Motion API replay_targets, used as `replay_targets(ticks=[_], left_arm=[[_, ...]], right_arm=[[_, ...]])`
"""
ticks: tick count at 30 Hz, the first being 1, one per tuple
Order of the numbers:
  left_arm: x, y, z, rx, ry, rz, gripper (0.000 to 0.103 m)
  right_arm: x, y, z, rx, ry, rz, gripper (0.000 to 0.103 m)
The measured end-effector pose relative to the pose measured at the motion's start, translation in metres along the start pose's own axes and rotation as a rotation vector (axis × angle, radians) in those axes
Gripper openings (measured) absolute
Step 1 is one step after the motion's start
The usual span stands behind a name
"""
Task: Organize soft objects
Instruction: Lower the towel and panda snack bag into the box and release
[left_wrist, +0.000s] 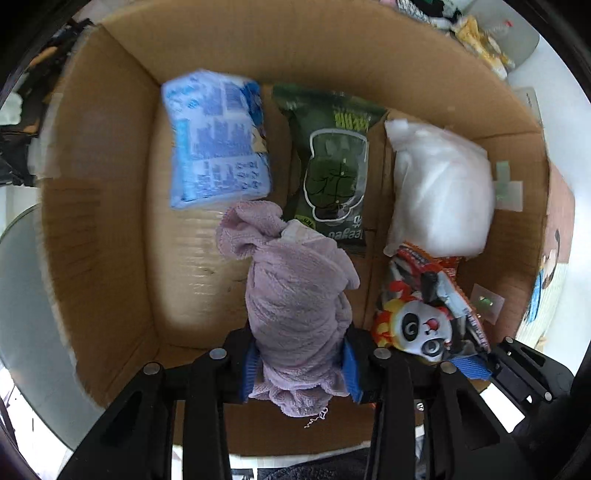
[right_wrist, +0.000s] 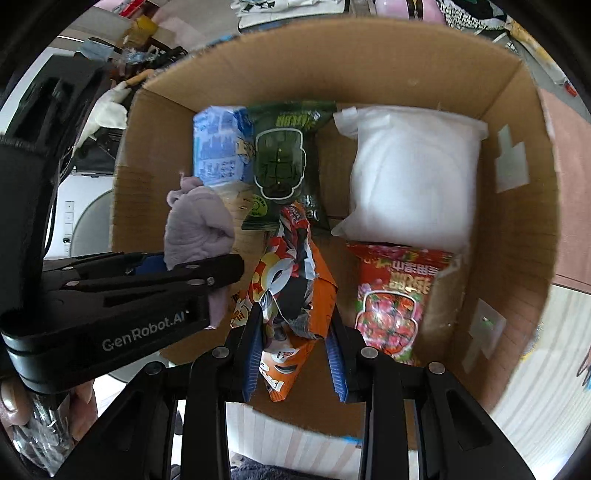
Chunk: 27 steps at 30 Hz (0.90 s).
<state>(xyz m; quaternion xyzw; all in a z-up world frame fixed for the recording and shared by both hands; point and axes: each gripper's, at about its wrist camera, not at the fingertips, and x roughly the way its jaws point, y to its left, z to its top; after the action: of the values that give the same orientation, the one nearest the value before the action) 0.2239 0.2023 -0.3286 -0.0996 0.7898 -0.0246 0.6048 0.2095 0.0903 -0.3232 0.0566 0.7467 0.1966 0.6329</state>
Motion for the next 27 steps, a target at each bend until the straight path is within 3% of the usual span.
replay_targets(ticks=[3,5,6,8,14,18,21,27], left_arm=[[0.011,0.003,0.001,-0.015,0.04,-0.01,0.036],[0.014,0.002,-0.001,-0.011,0.053,-0.011,0.04],[0.014,0.003,-0.002,-0.007,0.051,-0.008,0.047],[0.01,0.004,-0.006,-0.01,0.031,0.001,0.054],[-0.012,-0.002,-0.024,-0.013,-0.031,0.017,0.055],[-0.04,-0.008,-0.05,-0.013,-0.132,0.068,0.055],[-0.061,-0.01,-0.071,-0.014,-0.21,0.099,0.055],[-0.095,-0.012,-0.093,-0.013,-0.324,0.112,0.055]], right_arm=[[0.016,-0.002,0.006,-0.005,0.045,-0.006,0.038],[0.02,-0.005,0.007,0.001,0.049,-0.025,0.064],[0.02,-0.006,0.007,0.004,0.047,-0.026,0.067],[0.016,-0.01,0.004,0.014,0.04,-0.04,0.069],[-0.005,-0.018,-0.009,0.014,0.012,-0.107,0.069],[-0.027,-0.021,-0.023,0.008,-0.024,-0.19,0.07],[-0.045,-0.018,-0.034,0.005,-0.07,-0.245,0.079],[-0.08,-0.009,-0.056,0.004,-0.137,-0.276,0.079]])
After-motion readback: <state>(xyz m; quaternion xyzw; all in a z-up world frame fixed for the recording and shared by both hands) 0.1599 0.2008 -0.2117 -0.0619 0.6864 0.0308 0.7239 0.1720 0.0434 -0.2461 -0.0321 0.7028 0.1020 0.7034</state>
